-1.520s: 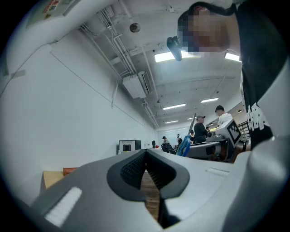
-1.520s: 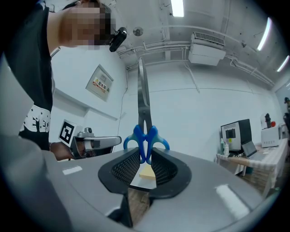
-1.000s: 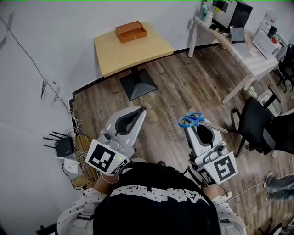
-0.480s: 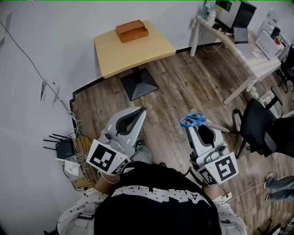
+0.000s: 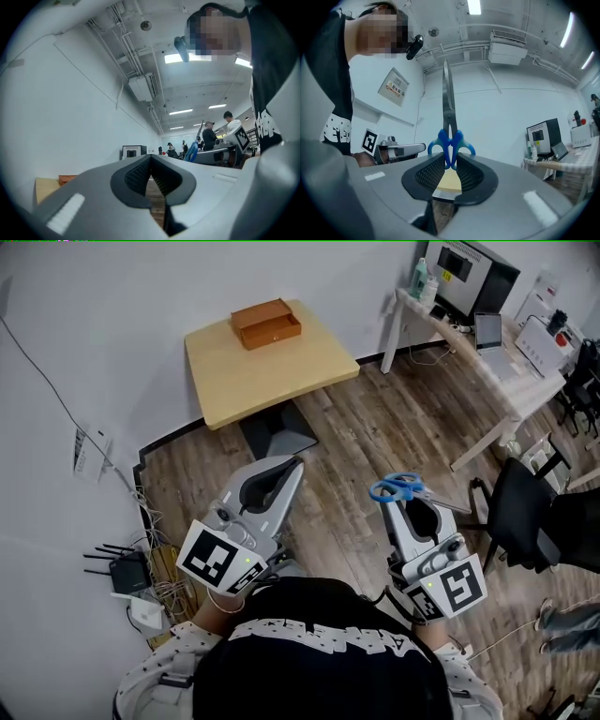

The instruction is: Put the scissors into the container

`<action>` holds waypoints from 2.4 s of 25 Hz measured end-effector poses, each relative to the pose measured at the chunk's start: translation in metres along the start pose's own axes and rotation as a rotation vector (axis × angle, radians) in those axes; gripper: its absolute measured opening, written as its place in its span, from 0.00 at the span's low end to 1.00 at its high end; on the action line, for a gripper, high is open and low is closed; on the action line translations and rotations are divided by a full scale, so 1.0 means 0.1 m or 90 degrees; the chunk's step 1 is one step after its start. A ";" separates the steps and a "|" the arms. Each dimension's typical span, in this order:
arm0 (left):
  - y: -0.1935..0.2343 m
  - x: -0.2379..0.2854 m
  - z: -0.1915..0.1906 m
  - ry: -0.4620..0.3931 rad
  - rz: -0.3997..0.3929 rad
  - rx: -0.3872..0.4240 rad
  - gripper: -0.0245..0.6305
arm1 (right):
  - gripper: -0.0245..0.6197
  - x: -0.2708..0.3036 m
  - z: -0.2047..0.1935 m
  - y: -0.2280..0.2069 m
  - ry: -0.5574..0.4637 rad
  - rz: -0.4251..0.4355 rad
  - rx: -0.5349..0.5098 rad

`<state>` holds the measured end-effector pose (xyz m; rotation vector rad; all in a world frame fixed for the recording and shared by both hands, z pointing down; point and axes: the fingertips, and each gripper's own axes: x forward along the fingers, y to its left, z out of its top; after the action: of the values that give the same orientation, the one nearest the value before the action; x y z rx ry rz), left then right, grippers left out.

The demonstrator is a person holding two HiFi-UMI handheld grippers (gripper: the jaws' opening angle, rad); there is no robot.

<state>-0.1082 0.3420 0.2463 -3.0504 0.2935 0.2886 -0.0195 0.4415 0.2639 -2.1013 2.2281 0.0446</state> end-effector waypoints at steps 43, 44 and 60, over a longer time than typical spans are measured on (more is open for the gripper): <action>2.24 -0.33 -0.37 0.008 0.038 -0.036 0.04 | 0.18 2.19 -0.26 0.50 0.032 0.024 0.041; 2.27 -0.32 -0.39 0.010 0.036 -0.039 0.04 | 0.18 2.22 -0.28 0.49 0.034 0.023 0.044; 2.57 0.01 -0.42 0.033 0.103 -0.011 0.04 | 0.18 2.77 -0.29 0.00 0.035 0.092 0.054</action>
<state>-0.1503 0.0866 0.2755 -3.0596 0.5441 0.2224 -0.0362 0.1633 0.2710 -1.9184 2.3649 -0.0987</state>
